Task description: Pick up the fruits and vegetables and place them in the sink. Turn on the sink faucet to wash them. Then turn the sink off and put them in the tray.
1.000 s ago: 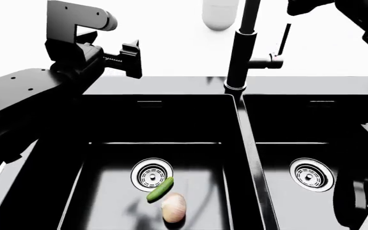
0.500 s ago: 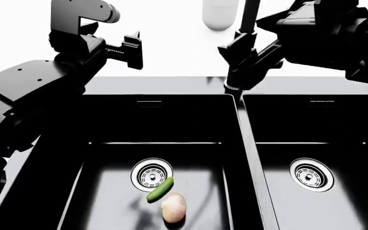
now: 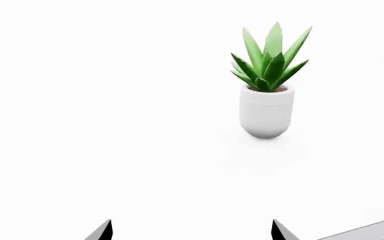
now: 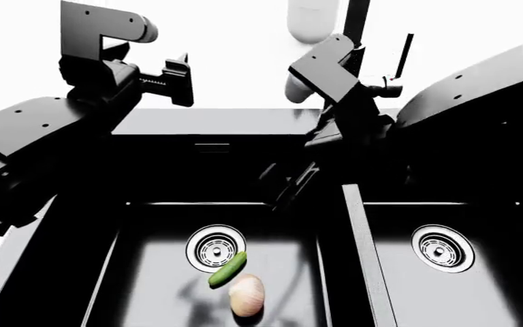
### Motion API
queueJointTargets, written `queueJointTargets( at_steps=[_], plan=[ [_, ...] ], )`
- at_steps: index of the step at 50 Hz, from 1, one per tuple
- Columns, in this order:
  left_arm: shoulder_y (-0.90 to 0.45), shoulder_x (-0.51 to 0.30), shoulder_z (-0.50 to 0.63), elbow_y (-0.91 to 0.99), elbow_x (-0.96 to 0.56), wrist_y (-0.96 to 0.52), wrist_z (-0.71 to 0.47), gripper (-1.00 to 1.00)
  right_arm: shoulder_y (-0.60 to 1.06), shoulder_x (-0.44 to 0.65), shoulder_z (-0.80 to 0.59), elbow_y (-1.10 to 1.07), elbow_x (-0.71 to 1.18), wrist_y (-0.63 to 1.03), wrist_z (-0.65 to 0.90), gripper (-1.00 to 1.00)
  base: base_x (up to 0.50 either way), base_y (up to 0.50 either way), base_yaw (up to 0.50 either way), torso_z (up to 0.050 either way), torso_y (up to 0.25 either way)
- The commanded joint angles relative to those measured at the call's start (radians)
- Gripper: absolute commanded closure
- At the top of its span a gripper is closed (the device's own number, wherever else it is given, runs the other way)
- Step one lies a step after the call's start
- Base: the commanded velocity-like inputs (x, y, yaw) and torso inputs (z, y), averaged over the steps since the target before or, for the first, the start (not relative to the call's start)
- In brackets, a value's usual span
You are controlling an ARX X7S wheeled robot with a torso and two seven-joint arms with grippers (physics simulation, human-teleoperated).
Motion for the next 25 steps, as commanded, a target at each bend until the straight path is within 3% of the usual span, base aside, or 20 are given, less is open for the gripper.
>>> queueJointTargets(
  at_steps=[1,25],
  plan=[
    [-0.005,0.042,0.015,-0.100,0.035,0.041,0.061,-1.00,-0.068,-0.066,-0.072,0.165,-0.018,-0.039,-0.030,-1.00,0.00,0.00,0.00,0.000,0.000],
    [0.042,0.046,0.011,-0.081,0.031,0.070,0.060,-1.00,-0.156,-0.124,-0.221,0.183,-0.117,-0.074,-0.130,-1.00,0.00,0.00,0.00,0.000,0.000]
  ],
)
